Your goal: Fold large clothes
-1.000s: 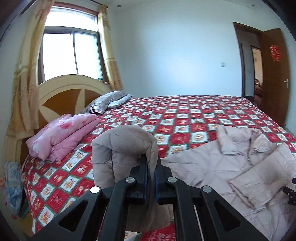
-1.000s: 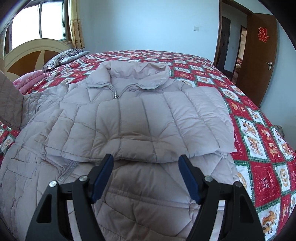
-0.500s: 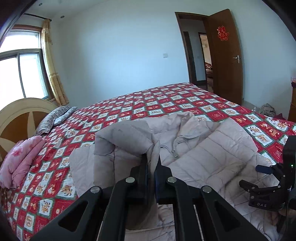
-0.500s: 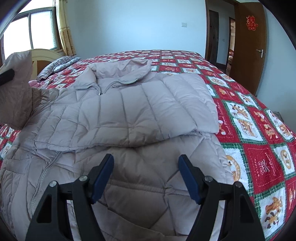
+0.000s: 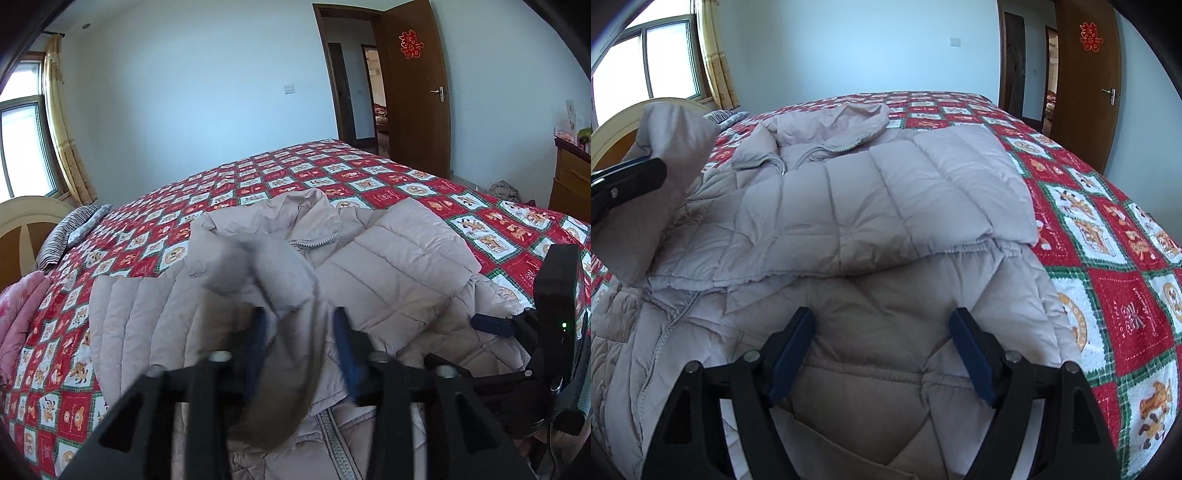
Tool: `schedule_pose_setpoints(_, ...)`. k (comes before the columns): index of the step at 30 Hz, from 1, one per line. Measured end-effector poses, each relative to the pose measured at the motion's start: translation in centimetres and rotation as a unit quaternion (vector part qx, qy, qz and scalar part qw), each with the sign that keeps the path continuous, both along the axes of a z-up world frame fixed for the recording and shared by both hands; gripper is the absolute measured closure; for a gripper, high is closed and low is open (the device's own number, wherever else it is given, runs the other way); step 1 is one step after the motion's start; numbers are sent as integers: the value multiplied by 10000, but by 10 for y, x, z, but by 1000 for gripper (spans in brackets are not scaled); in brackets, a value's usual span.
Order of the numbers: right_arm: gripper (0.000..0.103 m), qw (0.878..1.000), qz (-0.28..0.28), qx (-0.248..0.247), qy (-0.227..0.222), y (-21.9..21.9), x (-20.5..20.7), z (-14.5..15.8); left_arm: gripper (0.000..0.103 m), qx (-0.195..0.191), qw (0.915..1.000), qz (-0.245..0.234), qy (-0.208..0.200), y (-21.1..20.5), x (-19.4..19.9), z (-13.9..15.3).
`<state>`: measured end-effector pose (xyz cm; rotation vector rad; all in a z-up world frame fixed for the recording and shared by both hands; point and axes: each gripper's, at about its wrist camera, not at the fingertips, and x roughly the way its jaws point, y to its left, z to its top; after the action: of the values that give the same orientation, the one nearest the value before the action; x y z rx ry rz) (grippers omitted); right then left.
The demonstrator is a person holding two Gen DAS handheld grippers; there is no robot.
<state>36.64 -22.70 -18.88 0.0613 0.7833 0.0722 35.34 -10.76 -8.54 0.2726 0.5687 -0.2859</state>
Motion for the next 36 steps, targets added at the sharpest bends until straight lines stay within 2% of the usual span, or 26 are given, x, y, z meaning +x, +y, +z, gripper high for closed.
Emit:
schedule_pose_setpoints(2, 21, 10000, 16, -18, 9, 1, 0, -1, 9, -42, 9995, 35, -324, 1, -10, 5)
schedule_pose_setpoints(3, 20, 10000, 30, -16, 17, 1, 0, -1, 8, -48, 9989, 32, -469, 3, -15, 9)
schedule_pose_setpoints(5, 20, 10000, 35, 5, 14, 1, 0, -1, 7, -34, 9987, -8, -517, 6, -17, 13)
schedule_pose_setpoints(8, 20, 9998, 1, 171, -89, -4, -6, 2, 7, 26, 9979, 180, -623, 23, -14, 15)
schedule_pose_setpoints(12, 20, 9973, -216, 669, -199, -14, -16, 15, 7, 254, 9957, 691, -558, 61, 3, 3)
schedule_pose_setpoints(15, 20, 9925, 6, 1200, -246, -7, -15, 30, 7, 288, 9926, 1132, -347, 92, 19, -10)
schedule_pose_setpoints(20, 22, 9836, 750, 1643, 27, 35, 8, 37, 7, 109, 9879, 1547, 23, 127, 32, -27)
schedule_pose_setpoints(21, 28, 9817, 892, 1675, 152, 43, 14, 34, 7, 92, 9874, 1581, 64, 130, 32, -29)
schedule_pose_setpoints(22, 49, 9803, 1018, 1664, 302, 51, 19, 29, 7, 93, 9871, 1598, 76, 134, 32, -30)
schedule_pose_setpoints(23, 76, 9799, 1122, 1591, 443, 58, 23, 25, 7, 107, 9870, 1602, 63, 136, 30, -30)
schedule_pose_setpoints(24, 84, 9811, 1139, 1503, 442, 62, 22, 24, 7, 134, 9868, 1612, 39, 139, 29, -30)
schedule_pose_setpoints(26, 89, 9840, 1160, 1324, 278, 65, 11, 28, 7, 154, 9864, 1634, -13, 145, 27, -26)
schedule_pose_setpoints(30, 92, 9874, 1202, 1022, 138, 58, -13, 32, 7, 169, 9820, 1877, -98, 166, 35, -14)
schedule_pose_setpoints(34, 92, 9890, 1171, 844, 310, 48, -18, 24, 7, 9, 9757, 2192, -13, 184, 50, -9)
schedule_pose_setpoints(36, 86, 9917, 1057, 699, 232, 41, -18, 26, 7, -56, 9736, 2280, 78, 186, 57, -10)
